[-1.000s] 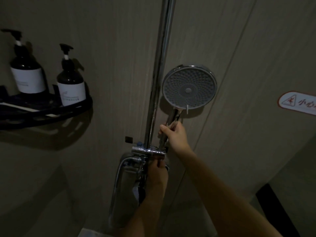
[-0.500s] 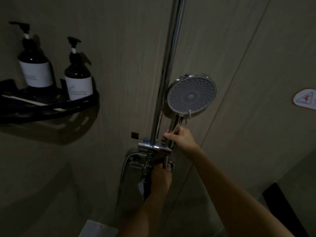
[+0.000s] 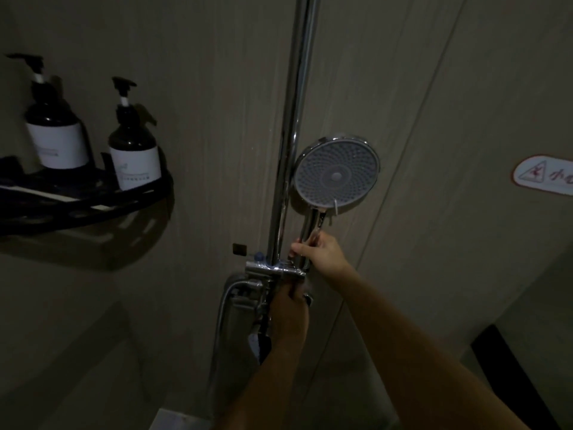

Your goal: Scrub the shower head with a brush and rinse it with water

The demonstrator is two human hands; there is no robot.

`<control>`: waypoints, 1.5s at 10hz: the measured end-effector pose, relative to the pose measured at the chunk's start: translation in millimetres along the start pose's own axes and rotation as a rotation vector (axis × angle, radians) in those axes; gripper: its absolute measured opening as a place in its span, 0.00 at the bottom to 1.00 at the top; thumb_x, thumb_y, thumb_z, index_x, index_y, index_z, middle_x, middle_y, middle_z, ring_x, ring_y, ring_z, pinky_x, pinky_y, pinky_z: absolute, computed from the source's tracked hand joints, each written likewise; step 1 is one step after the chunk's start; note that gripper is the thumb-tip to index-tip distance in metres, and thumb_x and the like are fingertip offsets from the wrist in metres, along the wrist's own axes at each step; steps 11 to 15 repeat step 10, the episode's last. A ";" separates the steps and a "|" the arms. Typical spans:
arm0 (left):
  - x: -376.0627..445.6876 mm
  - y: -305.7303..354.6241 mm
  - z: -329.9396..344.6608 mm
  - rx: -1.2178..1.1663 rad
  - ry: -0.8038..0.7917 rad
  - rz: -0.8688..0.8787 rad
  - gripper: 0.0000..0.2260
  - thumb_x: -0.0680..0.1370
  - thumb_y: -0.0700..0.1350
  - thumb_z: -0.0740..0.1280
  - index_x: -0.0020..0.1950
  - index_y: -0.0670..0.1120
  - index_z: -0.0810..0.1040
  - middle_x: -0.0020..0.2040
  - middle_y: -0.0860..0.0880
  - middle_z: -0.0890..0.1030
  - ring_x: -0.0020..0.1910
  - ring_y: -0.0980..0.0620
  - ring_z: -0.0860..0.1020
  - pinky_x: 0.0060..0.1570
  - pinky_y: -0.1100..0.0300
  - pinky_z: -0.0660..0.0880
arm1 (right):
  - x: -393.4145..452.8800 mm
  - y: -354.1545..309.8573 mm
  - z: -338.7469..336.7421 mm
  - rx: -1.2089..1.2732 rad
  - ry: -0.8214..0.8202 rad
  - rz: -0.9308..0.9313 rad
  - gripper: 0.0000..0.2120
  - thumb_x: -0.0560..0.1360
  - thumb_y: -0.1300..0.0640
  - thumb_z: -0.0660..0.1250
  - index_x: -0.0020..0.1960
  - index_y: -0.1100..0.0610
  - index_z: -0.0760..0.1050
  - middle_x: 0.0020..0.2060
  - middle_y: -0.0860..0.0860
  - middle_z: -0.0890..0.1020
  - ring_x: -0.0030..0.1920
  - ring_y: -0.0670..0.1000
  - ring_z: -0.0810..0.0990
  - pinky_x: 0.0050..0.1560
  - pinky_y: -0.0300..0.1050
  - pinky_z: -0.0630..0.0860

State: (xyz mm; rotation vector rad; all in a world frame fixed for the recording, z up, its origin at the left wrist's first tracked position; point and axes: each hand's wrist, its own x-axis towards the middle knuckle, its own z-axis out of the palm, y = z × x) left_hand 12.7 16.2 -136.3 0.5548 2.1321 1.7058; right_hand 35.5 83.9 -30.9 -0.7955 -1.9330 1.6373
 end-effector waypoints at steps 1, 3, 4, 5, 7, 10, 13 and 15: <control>5.1 1.0 -0.4 0.170 -0.059 -0.018 0.09 0.79 0.42 0.59 0.53 0.41 0.78 0.50 0.43 0.80 0.52 0.46 0.78 0.50 0.59 0.72 | -5.7 -0.8 0.2 0.044 0.006 0.011 0.05 0.75 0.65 0.65 0.44 0.57 0.72 0.39 0.52 0.79 0.39 0.47 0.79 0.30 0.29 0.75; 6.9 17.8 -3.9 0.318 -0.084 -0.093 0.10 0.79 0.42 0.60 0.57 0.41 0.77 0.55 0.43 0.80 0.55 0.46 0.78 0.54 0.58 0.73 | -4.1 -3.3 2.2 -0.101 0.012 0.013 0.07 0.75 0.62 0.66 0.43 0.55 0.69 0.38 0.48 0.75 0.40 0.45 0.76 0.37 0.34 0.72; 4.3 29.6 -13.2 0.380 -0.166 -0.071 0.12 0.79 0.40 0.59 0.58 0.40 0.77 0.57 0.42 0.80 0.58 0.45 0.78 0.56 0.57 0.73 | -4.1 -2.7 0.5 -0.210 0.007 0.035 0.09 0.75 0.59 0.68 0.42 0.51 0.67 0.35 0.46 0.72 0.38 0.44 0.73 0.36 0.32 0.69; -6.6 39.0 -23.8 0.481 -0.209 -0.064 0.12 0.79 0.42 0.58 0.56 0.40 0.78 0.57 0.42 0.80 0.58 0.44 0.78 0.56 0.57 0.72 | -8.6 -10.7 -3.6 -0.352 -0.002 0.058 0.12 0.76 0.58 0.66 0.37 0.54 0.66 0.31 0.49 0.71 0.33 0.45 0.72 0.32 0.34 0.67; -16.6 79.2 -45.0 0.168 -0.133 -0.171 0.10 0.79 0.47 0.61 0.40 0.46 0.75 0.42 0.44 0.80 0.45 0.45 0.80 0.52 0.52 0.77 | -19.3 -23.0 -11.1 -0.514 -0.037 0.091 0.17 0.79 0.54 0.60 0.60 0.65 0.75 0.56 0.62 0.80 0.57 0.58 0.79 0.49 0.41 0.71; -20.7 168.7 -72.8 -0.346 -0.168 -0.166 0.23 0.81 0.56 0.51 0.37 0.42 0.73 0.20 0.50 0.76 0.19 0.55 0.75 0.23 0.65 0.72 | -42.0 -73.2 -12.5 0.079 -0.042 0.248 0.19 0.81 0.47 0.53 0.37 0.57 0.69 0.24 0.53 0.76 0.19 0.48 0.75 0.20 0.34 0.71; -20.7 168.7 -72.8 -0.346 -0.168 -0.166 0.23 0.81 0.56 0.51 0.37 0.42 0.73 0.20 0.50 0.76 0.19 0.55 0.75 0.23 0.65 0.72 | -42.0 -73.2 -12.5 0.079 -0.042 0.248 0.19 0.81 0.47 0.53 0.37 0.57 0.69 0.24 0.53 0.76 0.19 0.48 0.75 0.20 0.34 0.71; -20.7 168.7 -72.8 -0.346 -0.168 -0.166 0.23 0.81 0.56 0.51 0.37 0.42 0.73 0.20 0.50 0.76 0.19 0.55 0.75 0.23 0.65 0.72 | -42.0 -73.2 -12.5 0.079 -0.042 0.248 0.19 0.81 0.47 0.53 0.37 0.57 0.69 0.24 0.53 0.76 0.19 0.48 0.75 0.20 0.34 0.71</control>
